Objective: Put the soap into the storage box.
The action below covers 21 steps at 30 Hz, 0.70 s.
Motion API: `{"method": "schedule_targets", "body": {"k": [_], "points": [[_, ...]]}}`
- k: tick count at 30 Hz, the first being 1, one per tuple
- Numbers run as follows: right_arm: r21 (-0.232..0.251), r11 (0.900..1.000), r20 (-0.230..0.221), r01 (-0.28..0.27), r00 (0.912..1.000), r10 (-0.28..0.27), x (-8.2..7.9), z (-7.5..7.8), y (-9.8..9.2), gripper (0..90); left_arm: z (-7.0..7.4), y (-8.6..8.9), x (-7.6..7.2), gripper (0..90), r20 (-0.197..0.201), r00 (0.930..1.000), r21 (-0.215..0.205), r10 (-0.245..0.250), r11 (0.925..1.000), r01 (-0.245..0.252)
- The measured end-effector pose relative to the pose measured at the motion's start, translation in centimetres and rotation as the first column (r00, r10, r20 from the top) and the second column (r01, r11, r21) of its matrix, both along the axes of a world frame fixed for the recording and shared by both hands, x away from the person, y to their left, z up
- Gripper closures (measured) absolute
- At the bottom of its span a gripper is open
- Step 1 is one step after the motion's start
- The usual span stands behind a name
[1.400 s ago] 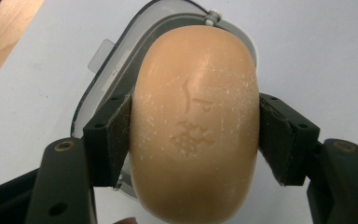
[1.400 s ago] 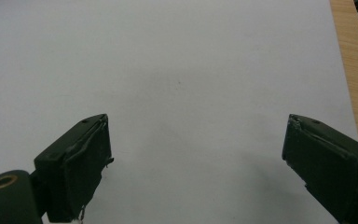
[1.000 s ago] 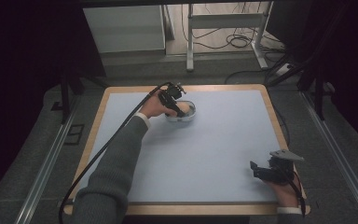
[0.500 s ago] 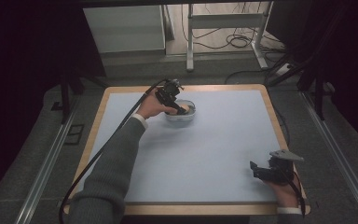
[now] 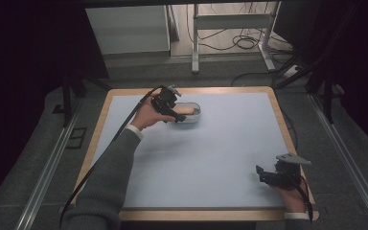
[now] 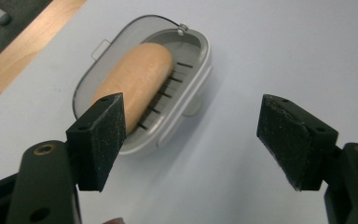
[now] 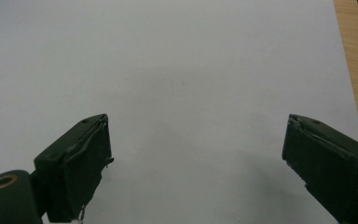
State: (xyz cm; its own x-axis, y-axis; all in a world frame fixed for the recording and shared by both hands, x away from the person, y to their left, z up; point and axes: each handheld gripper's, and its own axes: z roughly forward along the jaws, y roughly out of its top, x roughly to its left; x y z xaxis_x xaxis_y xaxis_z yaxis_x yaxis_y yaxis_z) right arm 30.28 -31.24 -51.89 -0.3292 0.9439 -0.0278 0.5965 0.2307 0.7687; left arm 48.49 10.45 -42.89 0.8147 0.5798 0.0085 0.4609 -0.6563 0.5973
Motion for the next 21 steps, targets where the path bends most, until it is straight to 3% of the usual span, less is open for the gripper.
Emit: {"method": "schedule_targets", "body": {"k": [12, 19, 21], "points": [[0.006, 1.0, 0.0, 0.001, 1.0, -0.001, 0.0, 0.1, -0.1, 7.8, -0.6, 1.1, -2.8, 23.9, 0.0, 0.9998, -0.053, 0.021, 0.9984, -0.021], [0.011, 1.0, 0.004, 0.004, 1.0, -0.004, -0.1, 0.1, -0.2, 7.8, -1.0, 3.0, -5.6, 23.1, 0.0, 0.9987, -0.069, 0.05, 0.9964, -0.05], [0.008, 1.0, 0.004, -0.001, 1.0, 0.001, -0.1, 0.2, -0.1, 7.8, -1.2, 4.1, -6.9, 22.9, -0.002, 0.9978, -0.09, 0.067, 0.9937, -0.066]]}}
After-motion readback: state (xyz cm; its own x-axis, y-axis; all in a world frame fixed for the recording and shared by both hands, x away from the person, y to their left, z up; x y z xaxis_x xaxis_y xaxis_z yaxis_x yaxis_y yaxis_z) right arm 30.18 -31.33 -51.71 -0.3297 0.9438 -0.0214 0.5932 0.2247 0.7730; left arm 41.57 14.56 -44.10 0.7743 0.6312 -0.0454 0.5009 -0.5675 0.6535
